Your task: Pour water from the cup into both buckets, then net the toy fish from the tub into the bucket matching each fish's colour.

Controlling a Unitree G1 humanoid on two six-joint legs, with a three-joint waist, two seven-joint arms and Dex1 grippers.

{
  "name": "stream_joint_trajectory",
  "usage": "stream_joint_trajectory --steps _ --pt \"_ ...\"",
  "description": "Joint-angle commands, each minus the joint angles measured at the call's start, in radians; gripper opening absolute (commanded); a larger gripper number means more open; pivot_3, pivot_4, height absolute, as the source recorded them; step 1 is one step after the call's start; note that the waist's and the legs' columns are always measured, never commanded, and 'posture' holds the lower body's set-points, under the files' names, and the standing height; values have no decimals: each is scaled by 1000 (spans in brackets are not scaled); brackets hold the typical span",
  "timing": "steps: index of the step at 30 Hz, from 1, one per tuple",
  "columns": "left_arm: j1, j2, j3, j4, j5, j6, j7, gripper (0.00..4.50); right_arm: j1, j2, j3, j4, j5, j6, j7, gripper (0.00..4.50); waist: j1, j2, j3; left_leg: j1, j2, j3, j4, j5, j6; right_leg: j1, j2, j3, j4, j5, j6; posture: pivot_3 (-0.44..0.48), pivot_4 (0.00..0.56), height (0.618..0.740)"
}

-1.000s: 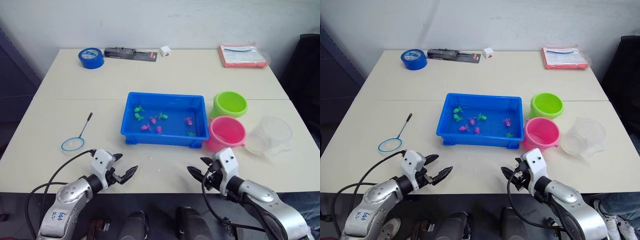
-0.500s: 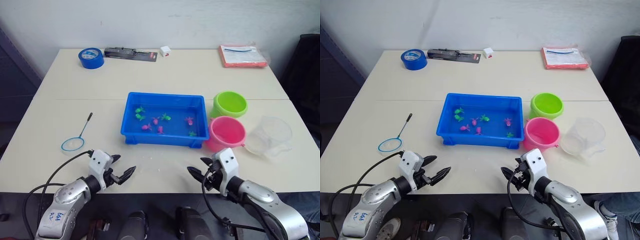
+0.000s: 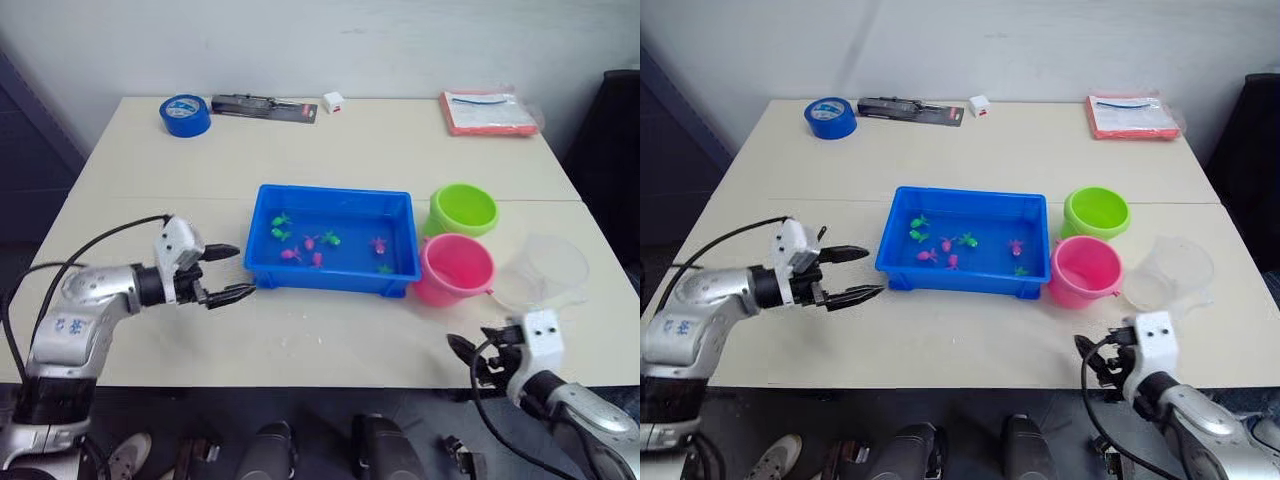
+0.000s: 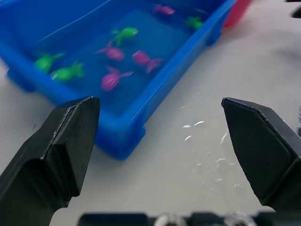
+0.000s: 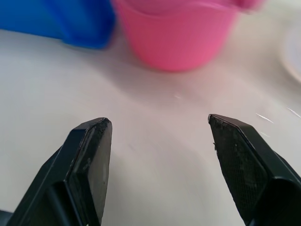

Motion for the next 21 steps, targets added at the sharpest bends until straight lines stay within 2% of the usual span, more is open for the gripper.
stream_joint_trajectory --steps 1,5,8,15,21 --pt "-72 -7 -67 18 17 -46 -75 4470 -43 74 -76 -15 2 20 -125 4500 -3 0 0 1 0 2 0 0 0 0 0 0 0 0 0 0 150 737" --pt "-233 -104 -162 123 65 -95 -87 4470 -135 182 -130 29 -54 -2 -297 4500 3 0 0 5 1 5 -1 1 -1 1 1 0 2 0 0 0 150 737" --pt "-314 -171 -215 200 108 -141 -99 4470 -196 220 -140 52 -108 -20 -385 4500 3 0 0 5 0 6 0 1 -1 0 3 0 5 0 0 0 150 737" --pt "-390 -270 -272 251 131 -165 -127 4470 -252 261 -178 83 -185 -18 -513 4500 0 0 0 5 -2 6 0 0 1 -4 2 1 14 0 1 0 150 737" --pt "-387 -292 -279 240 140 -163 -131 4470 -315 266 -220 127 -193 -33 -551 4500 -2 0 0 5 -1 9 1 0 1 -4 2 2 14 -1 1 0 150 737"
